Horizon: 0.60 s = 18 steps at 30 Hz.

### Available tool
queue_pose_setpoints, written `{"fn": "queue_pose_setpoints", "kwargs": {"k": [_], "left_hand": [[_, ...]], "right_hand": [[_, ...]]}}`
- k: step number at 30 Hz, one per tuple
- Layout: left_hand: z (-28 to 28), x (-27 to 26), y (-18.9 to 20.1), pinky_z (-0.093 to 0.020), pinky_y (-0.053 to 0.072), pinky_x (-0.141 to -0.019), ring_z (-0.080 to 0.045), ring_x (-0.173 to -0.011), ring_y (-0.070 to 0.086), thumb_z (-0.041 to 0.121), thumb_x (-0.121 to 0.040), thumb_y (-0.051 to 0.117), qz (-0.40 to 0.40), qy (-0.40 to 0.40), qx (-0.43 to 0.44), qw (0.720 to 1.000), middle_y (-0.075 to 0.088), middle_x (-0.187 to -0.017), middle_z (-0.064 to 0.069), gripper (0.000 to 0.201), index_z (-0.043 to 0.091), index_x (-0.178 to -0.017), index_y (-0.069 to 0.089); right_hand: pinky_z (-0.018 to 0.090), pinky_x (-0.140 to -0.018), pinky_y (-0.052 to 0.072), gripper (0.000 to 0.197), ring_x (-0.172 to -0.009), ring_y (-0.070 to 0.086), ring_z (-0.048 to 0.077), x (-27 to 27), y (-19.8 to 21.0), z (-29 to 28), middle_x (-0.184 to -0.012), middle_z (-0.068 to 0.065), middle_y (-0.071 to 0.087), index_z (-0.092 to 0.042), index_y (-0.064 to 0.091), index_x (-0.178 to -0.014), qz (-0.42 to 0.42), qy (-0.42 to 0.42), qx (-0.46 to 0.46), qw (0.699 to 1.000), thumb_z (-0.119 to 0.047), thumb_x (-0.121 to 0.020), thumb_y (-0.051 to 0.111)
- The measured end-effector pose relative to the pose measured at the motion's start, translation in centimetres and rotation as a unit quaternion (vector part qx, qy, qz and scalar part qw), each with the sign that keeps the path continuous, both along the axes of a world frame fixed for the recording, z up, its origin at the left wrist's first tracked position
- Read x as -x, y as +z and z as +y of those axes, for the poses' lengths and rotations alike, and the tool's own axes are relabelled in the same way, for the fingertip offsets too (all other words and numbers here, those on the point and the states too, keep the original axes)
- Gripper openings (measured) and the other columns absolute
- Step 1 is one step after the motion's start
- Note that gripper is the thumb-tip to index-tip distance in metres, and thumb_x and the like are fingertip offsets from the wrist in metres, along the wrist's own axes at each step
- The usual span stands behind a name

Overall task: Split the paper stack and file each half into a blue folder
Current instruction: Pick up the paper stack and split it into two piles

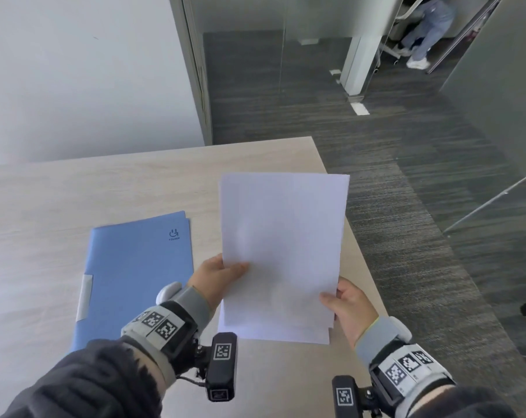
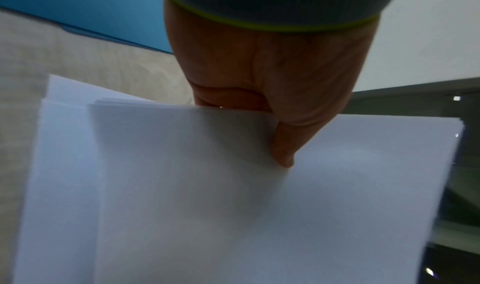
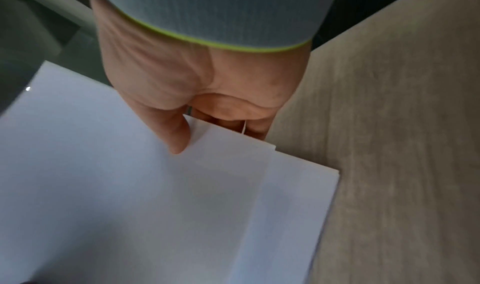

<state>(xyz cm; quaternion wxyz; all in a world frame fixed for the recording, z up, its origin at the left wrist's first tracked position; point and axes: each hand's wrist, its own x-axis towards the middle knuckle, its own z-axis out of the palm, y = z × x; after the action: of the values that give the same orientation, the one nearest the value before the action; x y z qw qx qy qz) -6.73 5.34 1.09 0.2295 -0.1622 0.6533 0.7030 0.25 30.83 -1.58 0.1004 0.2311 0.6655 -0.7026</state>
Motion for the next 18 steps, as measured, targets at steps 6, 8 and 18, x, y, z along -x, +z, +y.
{"fn": "queue_pose_setpoints", "kwargs": {"k": [6, 8, 18], "left_hand": [[-0.5, 0.9, 3.0, -0.040, 0.057, -0.088, -0.027, -0.096, 0.072, 0.012, -0.082, 0.072, 0.104, -0.007, -0.004, 0.994, 0.078, -0.100, -0.006, 0.014, 0.020, -0.092, 0.079], [-0.4, 0.9, 3.7, -0.030, 0.058, -0.085, -0.019, -0.094, 0.073, 0.008, -0.087, 0.067, 0.133, -0.009, 0.000, 0.991, 0.078, -0.098, -0.001, 0.020, 0.024, -0.088, 0.080], [-0.3, -1.5, 0.9, -0.030, 0.048, -0.096, -0.007, -0.099, 0.069, 0.021, -0.091, 0.064, 0.088, -0.093, 0.149, 0.980, 0.076, -0.099, 0.015, 0.018, 0.029, -0.104, 0.073]], "right_hand": [[0.019, -0.068, 0.052, 0.018, -0.079, 0.071, 0.009, 2.2, 2.6, -0.2, -0.085, -0.004, 0.077, -0.013, 0.073, -0.092, 0.044, 0.008, -0.015, 0.999, 0.000, -0.084, 0.064], [0.013, -0.069, 0.050, 0.014, -0.077, 0.070, 0.002, 2.6, 3.1, -0.3, -0.080, -0.011, 0.077, -0.015, 0.074, -0.086, 0.054, 0.011, -0.035, 0.998, -0.004, -0.083, 0.067], [0.011, -0.061, 0.050, 0.014, -0.079, 0.067, 0.010, 0.9, 1.6, -0.7, -0.082, -0.006, 0.072, -0.019, 0.072, -0.081, -0.014, 0.021, -0.087, 0.996, -0.006, -0.083, 0.068]]}}
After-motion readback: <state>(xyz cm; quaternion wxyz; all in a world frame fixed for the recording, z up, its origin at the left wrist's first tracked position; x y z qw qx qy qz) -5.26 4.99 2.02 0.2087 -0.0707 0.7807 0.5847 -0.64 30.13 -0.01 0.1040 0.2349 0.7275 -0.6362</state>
